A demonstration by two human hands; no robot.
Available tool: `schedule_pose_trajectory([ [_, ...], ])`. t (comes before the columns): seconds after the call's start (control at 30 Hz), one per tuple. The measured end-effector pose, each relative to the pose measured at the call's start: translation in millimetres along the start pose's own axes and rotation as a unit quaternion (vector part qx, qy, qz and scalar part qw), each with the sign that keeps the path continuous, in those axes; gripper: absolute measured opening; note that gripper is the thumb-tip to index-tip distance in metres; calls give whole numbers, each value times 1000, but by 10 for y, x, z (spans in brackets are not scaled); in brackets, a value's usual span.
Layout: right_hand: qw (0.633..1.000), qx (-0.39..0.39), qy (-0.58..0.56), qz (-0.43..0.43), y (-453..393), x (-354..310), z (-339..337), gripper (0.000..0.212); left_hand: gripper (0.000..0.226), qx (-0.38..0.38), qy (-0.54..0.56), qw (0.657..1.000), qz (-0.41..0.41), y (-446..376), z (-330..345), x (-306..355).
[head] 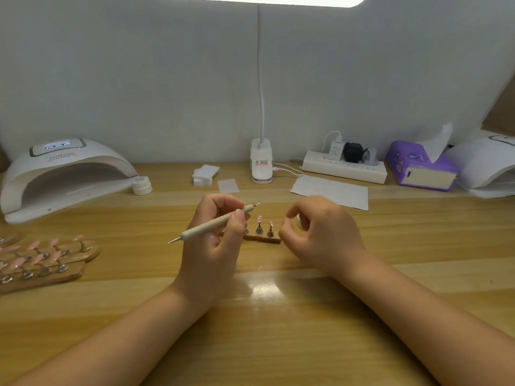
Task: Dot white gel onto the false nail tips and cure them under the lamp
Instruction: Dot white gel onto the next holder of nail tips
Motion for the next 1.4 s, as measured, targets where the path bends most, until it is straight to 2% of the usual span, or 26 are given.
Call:
schedule_pose_trajectory([
  [0.1, 998, 21, 51, 40, -71, 145, -68, 49, 12, 0, 1, 1000, -4, 6, -2, 8],
  [0.2, 985, -52, 36, 162, -95, 381, -28, 73, 14, -5, 0, 1000, -6, 12, -5, 16],
  [0.3, 960, -121, 37, 251, -87, 575, 50, 80, 15, -8, -2, 1000, -9, 13, -6, 26],
  [0.37, 953, -135, 61, 264, -93, 631, 83, 76, 16, -9, -2, 1000, -13, 14, -7, 31],
  [0.53, 967, -99, 51, 229, -83, 630, 114, 38, 10, -18, -11, 999, -28, 14, -3, 18],
  [0.77, 993, 20, -52, 103, -15, 307, 60, 34, 12, -19, -3, 999, -30, 18, 21, 39],
  [0.97, 997, 40, -65, 26, 52, 75, 75, 37, 20, -26, -28, 999, -10, 25, 23, 36],
  [1.4, 998, 39, -40, -42, 75, -27, 75, 34, 9, -40, -89, 995, -6, 26, 32, 24],
])
Point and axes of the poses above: each hand's wrist, its own y-axis away from the middle knuckle, its own z-axis out of the palm, x = y × z, the point moved 2 cm from there along -y, towards the middle knuckle, and after that the axes turned 5 degrees about -y, right-handed, at the moved point
